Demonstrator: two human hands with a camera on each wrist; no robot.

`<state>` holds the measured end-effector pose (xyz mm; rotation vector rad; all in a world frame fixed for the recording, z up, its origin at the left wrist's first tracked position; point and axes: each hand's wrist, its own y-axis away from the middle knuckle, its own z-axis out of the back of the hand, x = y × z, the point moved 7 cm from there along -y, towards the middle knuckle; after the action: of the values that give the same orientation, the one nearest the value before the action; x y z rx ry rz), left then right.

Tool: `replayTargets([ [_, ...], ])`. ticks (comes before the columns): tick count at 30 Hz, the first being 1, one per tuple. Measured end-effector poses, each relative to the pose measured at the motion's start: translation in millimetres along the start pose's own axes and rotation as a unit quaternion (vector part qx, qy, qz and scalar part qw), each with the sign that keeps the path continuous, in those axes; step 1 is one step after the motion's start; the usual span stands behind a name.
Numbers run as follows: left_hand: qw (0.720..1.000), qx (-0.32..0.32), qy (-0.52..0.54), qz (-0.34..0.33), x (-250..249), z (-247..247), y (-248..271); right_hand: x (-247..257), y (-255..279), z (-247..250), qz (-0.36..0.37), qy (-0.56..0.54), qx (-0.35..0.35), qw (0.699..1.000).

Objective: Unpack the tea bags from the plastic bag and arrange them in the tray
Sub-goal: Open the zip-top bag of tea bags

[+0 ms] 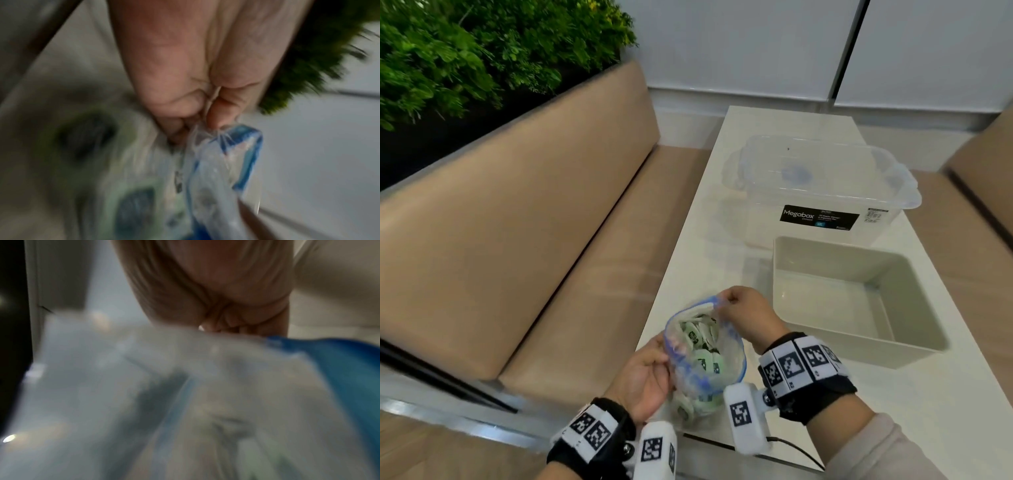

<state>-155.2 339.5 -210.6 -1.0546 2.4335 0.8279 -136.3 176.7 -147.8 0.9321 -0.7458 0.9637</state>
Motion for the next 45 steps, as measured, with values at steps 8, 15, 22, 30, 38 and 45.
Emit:
replayTargets([
  [8, 0.881, -0.058, -0.464, -0.066, -90, -19, -28, 38, -4, -23, 0.071, 0.116, 0.206, 0.969],
  [15, 0.878, -0.032, -0.478, -0.01, -74, -27, -41, 37, 10, -8, 0.091, 0.223, 0.046, 0.97],
  [22, 0.91, -0.049, -0.411, 0.022, -67, -18, -34, 8, 20, -2, 0.038, 0.148, 0.098, 0.983],
  [30, 0.984, -0.066, -0.135, 0.092, -42, -6, -21, -21, 9, -9, -0.101, -0.199, 0.096, 0.97],
  [38, 0.997, -0.034, 0.064, 0.028, -22, 9, -15, 7, 18, 14, 0.013, 0.086, -0.027, 0.996],
  [45, 0.995, -0.051, 0.082, 0.007, -28, 24, -14, -23, 8, 1, -0.067, -0.197, 0.035, 0.977],
])
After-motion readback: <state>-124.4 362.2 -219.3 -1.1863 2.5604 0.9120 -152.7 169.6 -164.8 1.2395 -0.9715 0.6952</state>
